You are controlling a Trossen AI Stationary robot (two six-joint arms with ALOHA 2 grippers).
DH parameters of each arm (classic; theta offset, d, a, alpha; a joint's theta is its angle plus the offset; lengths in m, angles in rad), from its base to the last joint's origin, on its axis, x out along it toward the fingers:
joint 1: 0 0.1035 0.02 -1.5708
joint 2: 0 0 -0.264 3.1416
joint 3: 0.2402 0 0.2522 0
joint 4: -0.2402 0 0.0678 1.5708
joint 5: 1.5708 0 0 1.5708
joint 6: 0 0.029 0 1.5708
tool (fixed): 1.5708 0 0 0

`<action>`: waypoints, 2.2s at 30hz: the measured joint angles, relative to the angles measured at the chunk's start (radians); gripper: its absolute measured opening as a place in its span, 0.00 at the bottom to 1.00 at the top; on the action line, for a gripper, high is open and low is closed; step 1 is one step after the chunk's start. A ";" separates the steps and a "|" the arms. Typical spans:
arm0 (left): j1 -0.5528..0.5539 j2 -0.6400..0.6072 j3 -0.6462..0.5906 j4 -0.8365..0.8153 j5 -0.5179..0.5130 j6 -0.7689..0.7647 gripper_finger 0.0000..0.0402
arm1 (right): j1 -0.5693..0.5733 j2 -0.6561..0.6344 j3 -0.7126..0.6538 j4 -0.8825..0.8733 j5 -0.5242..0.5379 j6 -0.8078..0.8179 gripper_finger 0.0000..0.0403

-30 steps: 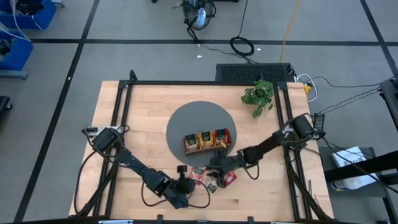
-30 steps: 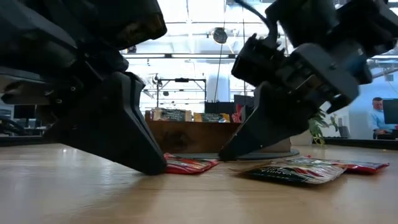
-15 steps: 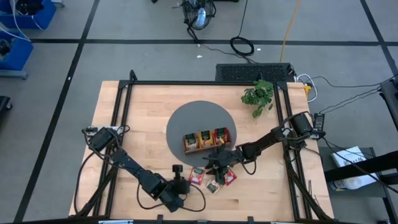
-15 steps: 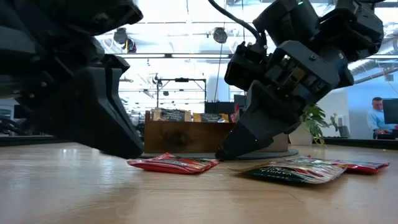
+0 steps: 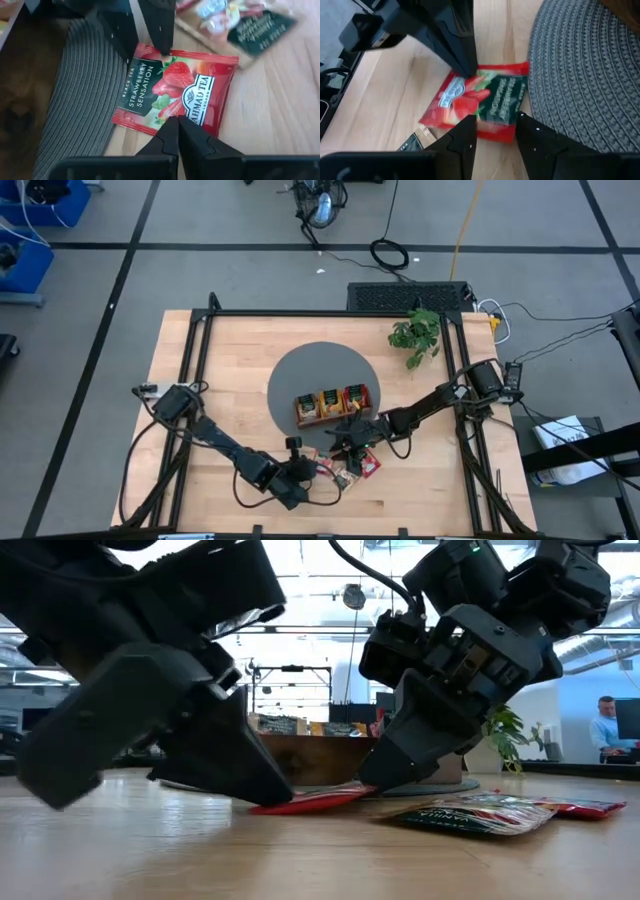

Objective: Pick & Place Tea
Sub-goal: Put the red tea bag into the right section of the wooden organizer

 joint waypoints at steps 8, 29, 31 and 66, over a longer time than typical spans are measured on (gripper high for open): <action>0.003 0.043 0.001 0.029 -0.002 -0.025 0.01 | 0.001 0.000 0.000 -0.001 -0.037 0.026 0.31; -0.031 0.022 -0.003 0.039 -0.028 -0.048 0.04 | 0.007 -0.019 -0.001 -0.020 -0.104 -0.132 0.00; -0.043 -0.001 -0.006 0.033 -0.008 -0.047 0.06 | 0.008 -0.055 -0.003 -0.062 -0.114 -0.155 0.00; 0.000 0.013 -0.001 0.233 0.097 0.014 0.14 | 0.074 -0.236 -0.088 -0.158 -0.014 -0.074 0.30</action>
